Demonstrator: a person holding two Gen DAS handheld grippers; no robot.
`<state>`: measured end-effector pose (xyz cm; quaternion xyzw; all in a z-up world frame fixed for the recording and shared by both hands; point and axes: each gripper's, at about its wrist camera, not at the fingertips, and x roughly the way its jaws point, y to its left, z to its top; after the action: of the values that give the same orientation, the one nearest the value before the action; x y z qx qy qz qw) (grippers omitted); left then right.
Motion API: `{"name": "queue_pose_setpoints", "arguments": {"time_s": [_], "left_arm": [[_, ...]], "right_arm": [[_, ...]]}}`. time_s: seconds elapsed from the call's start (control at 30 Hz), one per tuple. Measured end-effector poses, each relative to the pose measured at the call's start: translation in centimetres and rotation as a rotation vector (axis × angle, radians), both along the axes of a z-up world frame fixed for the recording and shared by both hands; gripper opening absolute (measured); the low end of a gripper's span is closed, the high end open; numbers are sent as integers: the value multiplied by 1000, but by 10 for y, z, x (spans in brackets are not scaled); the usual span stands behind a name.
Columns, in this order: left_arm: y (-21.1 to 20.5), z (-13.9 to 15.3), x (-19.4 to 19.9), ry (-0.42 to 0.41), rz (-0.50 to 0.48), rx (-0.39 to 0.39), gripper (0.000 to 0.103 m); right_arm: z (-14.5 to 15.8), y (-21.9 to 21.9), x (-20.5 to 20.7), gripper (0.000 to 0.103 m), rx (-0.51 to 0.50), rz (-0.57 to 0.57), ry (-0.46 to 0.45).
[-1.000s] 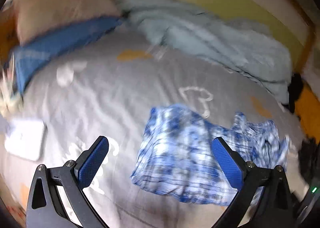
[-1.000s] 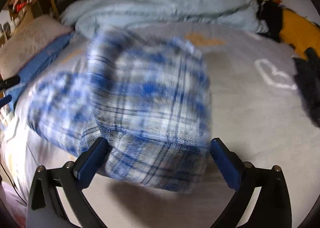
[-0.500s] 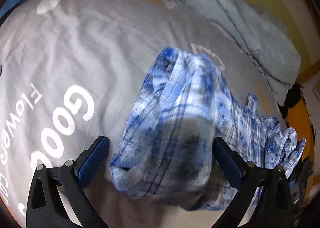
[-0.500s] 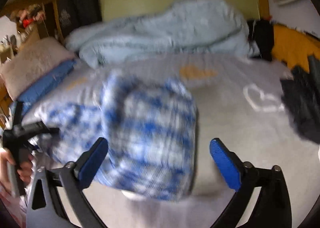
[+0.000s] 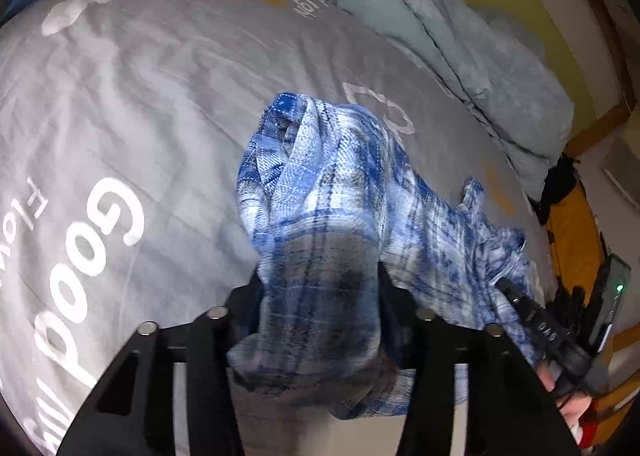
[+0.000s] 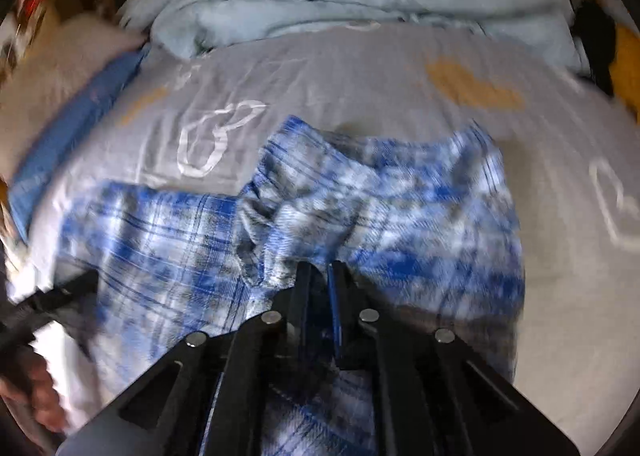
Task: Fold large clothes
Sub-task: 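Fold the lifted shirt half over with the left gripper and open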
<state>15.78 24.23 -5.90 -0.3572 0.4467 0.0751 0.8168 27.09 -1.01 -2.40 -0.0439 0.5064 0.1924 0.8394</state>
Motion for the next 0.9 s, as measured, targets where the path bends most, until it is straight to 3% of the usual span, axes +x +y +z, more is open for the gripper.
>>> {"name": "queue_pose_setpoints", "arguments": {"time_s": [0.07,0.2,0.3,0.43,0.53,0.6,0.7,0.73,0.83,0.9], "left_arm": [[-1,4,-3,-10,25,-47,33],[-15,22,-2,-48,-14,46,27],[-26,38,-5,-64,-47,88,24],[-49,80,-13,-153,-118,134,23],[-79,112,-23,-220,-169,193,23],[-101,128,-30,-247,-202,244,23],[-137,145,-32,-286,-267,265,22],[-150,150,-30,-296,-286,278,22],[-195,158,-20,-311,-346,331,22],[-221,156,-8,-298,-373,343,22]], "right_arm": [[3,0,0,8,-5,-1,18],[22,-22,-16,8,109,-3,25],[40,-42,-49,8,195,84,23],[4,-47,-76,4,176,81,107],[-13,-53,-73,2,208,68,95],[-2,-64,-72,3,278,65,121],[28,-74,-78,5,235,81,49],[43,-82,-82,7,222,84,9],[70,-110,-88,36,218,33,-57],[89,-138,-94,37,186,-20,-122]]}}
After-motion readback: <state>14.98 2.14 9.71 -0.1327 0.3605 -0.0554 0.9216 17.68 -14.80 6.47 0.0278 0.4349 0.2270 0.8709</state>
